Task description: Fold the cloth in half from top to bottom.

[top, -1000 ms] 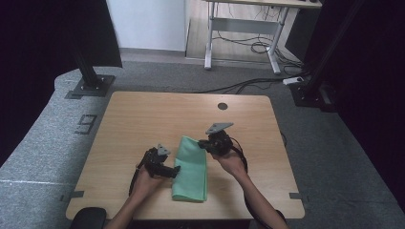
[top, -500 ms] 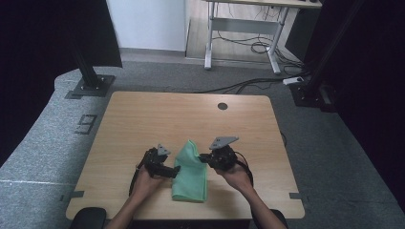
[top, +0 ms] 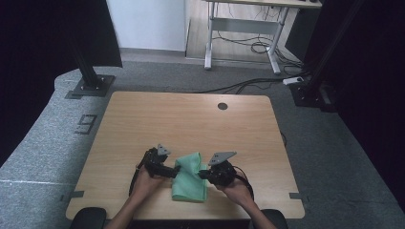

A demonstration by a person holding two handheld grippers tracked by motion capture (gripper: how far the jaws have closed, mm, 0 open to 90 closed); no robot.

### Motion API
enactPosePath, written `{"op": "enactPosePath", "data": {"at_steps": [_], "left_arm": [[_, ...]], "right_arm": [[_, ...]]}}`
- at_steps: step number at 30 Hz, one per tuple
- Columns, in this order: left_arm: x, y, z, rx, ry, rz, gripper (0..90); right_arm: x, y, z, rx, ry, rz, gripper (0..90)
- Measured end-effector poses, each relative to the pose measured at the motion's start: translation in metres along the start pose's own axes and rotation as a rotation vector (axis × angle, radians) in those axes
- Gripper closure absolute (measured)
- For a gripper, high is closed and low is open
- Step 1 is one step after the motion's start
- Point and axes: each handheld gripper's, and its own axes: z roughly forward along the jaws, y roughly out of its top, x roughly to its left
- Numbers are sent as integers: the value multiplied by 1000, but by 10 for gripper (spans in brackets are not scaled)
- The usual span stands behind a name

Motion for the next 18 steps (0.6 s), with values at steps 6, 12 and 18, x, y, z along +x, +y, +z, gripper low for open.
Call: {"op": "enactPosePath", "data": {"at_steps": [6,12,18], "left_arm": [[0,0,0,-1,0,-1,0],[0,0,0,-1,0,-1,0],[3,2,1,-2,11,-14,0]], "right_arm": [[5,-15,8,25,17,20,846],[9,-26,16,65,35,30,843],[8,-27,20,79,8,28,844]]}}
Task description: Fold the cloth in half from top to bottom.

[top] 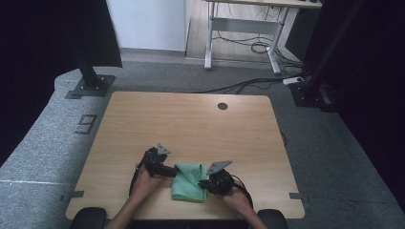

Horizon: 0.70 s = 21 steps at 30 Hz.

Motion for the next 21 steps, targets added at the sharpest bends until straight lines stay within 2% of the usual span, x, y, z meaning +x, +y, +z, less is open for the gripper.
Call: {"op": "enactPosePath", "data": {"at_steps": [10,12,15,18,19,21], "left_arm": [[21,17,14,0,24,-25,0],[24,20,17,1,4,2,0],[26,23,12,34,-50,57,33],[20,22,1,36,-56,144,144],[16,21,-4,35,-63,173,156],[12,21,-12,26,-84,202,166]], "right_arm": [[-24,11,11,-30,-45,41,845],[-29,14,13,-31,-49,52,843],[-31,14,14,-34,-41,66,840],[-32,12,14,-46,-38,79,838],[-32,12,14,-48,-35,80,837],[-33,11,14,-56,-30,89,834]]}}
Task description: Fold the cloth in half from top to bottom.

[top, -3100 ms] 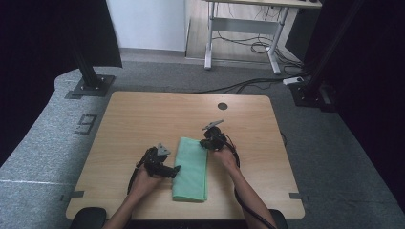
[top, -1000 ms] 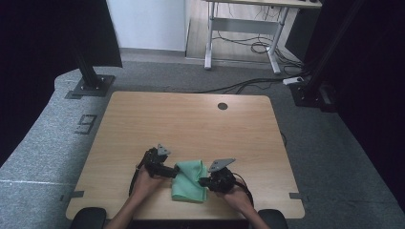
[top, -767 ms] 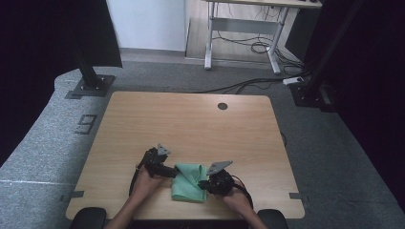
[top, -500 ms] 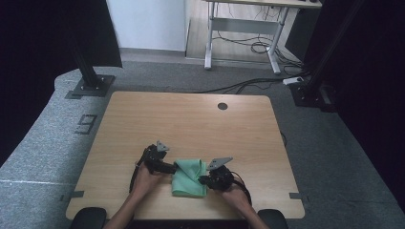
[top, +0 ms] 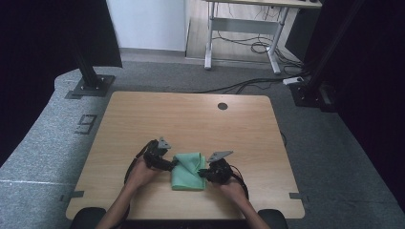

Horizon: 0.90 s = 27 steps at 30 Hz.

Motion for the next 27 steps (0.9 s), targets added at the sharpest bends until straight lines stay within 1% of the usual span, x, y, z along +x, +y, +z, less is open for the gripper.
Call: {"op": "enactPosePath", "data": {"at_steps": [1,3,5,7,10,14,17,19,22,23,25,26,27], "left_arm": [[-2,1,-4,-8,-14,5,180],[-4,5,-10,-29,-42,-2,188],[-4,12,-15,-49,-69,-11,213],[-5,24,-17,-64,-87,-24,245],[-9,42,-16,-77,-133,-31,310],[-18,64,-11,-76,-164,-4,345],[-24,79,-6,-82,-202,5,360],[-28,88,-2,-83,-232,-3,375],[-32,95,3,-65,-245,-21,425],[-33,96,5,-46,-248,-19,453],[-33,95,8,-24,-254,-12,531],[-33,94,10,-7,-267,-5,582],[-32,93,10,-2,-280,-6,627]], "right_arm": [[0,0,0,-2,3,7,832],[-1,-1,0,-3,8,16,831],[-1,-1,0,-5,10,17,830],[-1,-1,0,-5,8,20,829],[0,-2,0,-11,2,22,828],[-1,-2,0,-14,6,22,827],[-1,-3,0,-15,9,23,826],[-1,-3,0,-14,11,26,826],[-1,-3,0,-17,13,28,825],[-1,-3,0,-16,14,28,824],[-2,-3,0,-19,16,28,823],[-2,-4,0,-22,19,27,822],[-3,-4,0,-24,24,33,822]]}}
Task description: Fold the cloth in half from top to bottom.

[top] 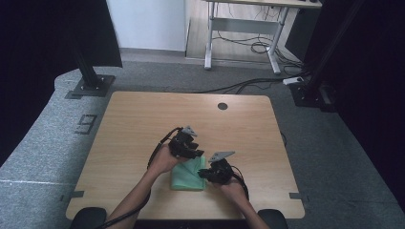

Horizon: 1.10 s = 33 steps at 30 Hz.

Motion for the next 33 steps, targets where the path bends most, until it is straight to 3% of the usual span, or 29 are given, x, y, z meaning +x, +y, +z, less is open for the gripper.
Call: {"op": "enactPosePath", "data": {"at_steps": [2,4,6,11,16,19,26,33], "left_arm": [[1,-1,-1,9,-30,-12,751],[1,-2,-3,24,-31,2,836],[-1,-3,-6,30,-37,6,861],[-6,-8,-17,28,-21,26,868],[-11,-17,-29,17,-2,34,865],[-15,-25,-35,10,1,41,861],[-20,-50,-45,-3,1,27,859],[-27,-79,-47,-5,3,4,859]], "right_arm": [[-1,0,0,-2,9,10,821],[-3,-1,0,-5,15,13,821],[-3,-1,0,-6,24,20,816],[-7,-1,-1,-18,50,46,750],[-2,1,-9,-15,9,23,646],[-1,2,-19,-41,-3,17,604],[-7,3,-41,-62,-69,14,530],[-5,7,-40,-49,-102,14,462]]}}
